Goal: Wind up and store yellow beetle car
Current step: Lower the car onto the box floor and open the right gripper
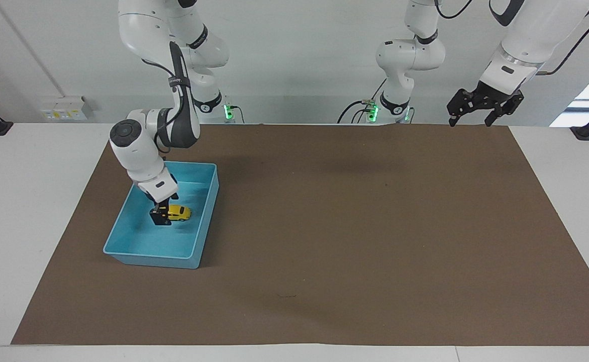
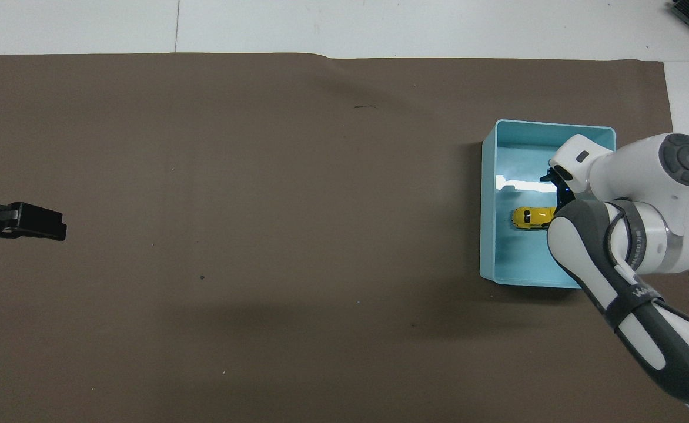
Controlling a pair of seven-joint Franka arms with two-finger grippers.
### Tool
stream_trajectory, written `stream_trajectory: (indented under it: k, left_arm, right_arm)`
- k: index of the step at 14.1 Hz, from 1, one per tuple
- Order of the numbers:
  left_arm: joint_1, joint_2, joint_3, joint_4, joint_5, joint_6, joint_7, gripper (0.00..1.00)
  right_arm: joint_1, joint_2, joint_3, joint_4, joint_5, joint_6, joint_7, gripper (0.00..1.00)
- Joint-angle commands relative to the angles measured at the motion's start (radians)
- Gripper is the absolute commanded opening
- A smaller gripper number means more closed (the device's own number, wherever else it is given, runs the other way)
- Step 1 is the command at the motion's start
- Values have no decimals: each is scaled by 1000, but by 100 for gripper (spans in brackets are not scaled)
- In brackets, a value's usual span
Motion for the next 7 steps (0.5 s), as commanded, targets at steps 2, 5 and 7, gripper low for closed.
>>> stream_trajectory:
  k: [2, 5, 7]
  left_arm:
    - [13, -9, -9, 2, 7, -11, 6, 100]
    - [14, -9, -9, 2, 7, -11, 6, 100]
    - [14, -9, -9, 2, 7, -11, 6, 100]
  right_arm:
    - [-4, -1, 6, 74, 12, -82, -11, 100]
    - [-4, -6, 12, 116, 13, -130, 2, 100]
    - [-4, -14, 13, 120, 16, -130, 3, 100]
